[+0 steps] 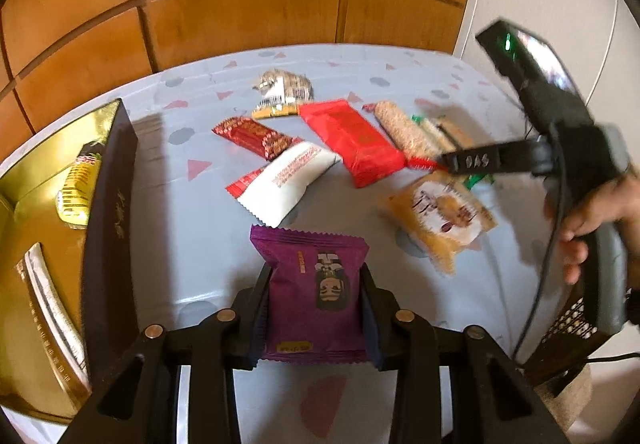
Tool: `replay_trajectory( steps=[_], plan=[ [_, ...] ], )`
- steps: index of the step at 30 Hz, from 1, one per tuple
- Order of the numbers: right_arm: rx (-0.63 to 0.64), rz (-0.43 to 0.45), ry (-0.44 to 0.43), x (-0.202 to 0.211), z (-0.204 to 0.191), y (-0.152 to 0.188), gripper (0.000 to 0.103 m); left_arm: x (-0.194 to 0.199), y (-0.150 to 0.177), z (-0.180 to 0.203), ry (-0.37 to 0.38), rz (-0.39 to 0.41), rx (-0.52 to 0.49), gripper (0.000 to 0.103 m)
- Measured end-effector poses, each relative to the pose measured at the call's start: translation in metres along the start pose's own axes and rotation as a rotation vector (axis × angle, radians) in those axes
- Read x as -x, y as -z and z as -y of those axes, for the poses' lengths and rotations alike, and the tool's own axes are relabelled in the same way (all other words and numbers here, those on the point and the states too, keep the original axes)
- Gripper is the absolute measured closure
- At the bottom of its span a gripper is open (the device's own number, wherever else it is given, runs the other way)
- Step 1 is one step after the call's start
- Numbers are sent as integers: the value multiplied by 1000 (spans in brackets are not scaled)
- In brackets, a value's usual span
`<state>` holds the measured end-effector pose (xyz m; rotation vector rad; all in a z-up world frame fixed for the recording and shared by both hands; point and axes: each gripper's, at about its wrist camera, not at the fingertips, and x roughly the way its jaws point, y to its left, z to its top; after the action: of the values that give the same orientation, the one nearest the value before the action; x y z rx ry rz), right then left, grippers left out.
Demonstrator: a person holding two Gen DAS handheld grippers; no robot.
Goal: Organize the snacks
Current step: 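Grasp the green-ended cracker pack with the right gripper while the left holds the purple packet, then drop the purple cake packet into the tin with the left gripper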
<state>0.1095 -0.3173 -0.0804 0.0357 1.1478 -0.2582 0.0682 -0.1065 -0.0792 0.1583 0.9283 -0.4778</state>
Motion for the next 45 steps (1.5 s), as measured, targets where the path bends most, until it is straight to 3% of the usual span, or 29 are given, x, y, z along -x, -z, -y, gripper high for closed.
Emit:
replay_trajectory(
  steps=[8, 14, 18, 23, 26, 33, 40, 43, 45],
  plan=[
    [9, 64, -18, -1, 4, 13, 55, 45, -2, -10, 49, 81, 24, 65],
    [18, 110, -3, -4, 2, 17, 55, 75, -6, -42, 84, 125, 116, 65],
    [39, 140, 10, -2, 0, 21, 56, 95, -9, -82, 73, 147, 219, 65],
    [48, 147, 11, -2, 0, 22, 56, 102, -11, -152, 4, 117, 379, 65],
    [50, 149, 10, -1, 0, 22, 56, 95, -17, -195, -61, 82, 450, 65],
    [57, 149, 3, -1, 0, 24, 56, 54, -41, -251, -160, 13, 514, 65],
    [56, 149, 2, -1, 1, 23, 55, 4, -70, -275, -172, -34, 532, 62],
    [54, 149, 3, -1, 1, 23, 55, -8, -75, -281, -164, -51, 562, 58],
    [53, 150, 5, -2, 1, 22, 55, -8, -74, -281, -165, -46, 570, 44]
  ],
)
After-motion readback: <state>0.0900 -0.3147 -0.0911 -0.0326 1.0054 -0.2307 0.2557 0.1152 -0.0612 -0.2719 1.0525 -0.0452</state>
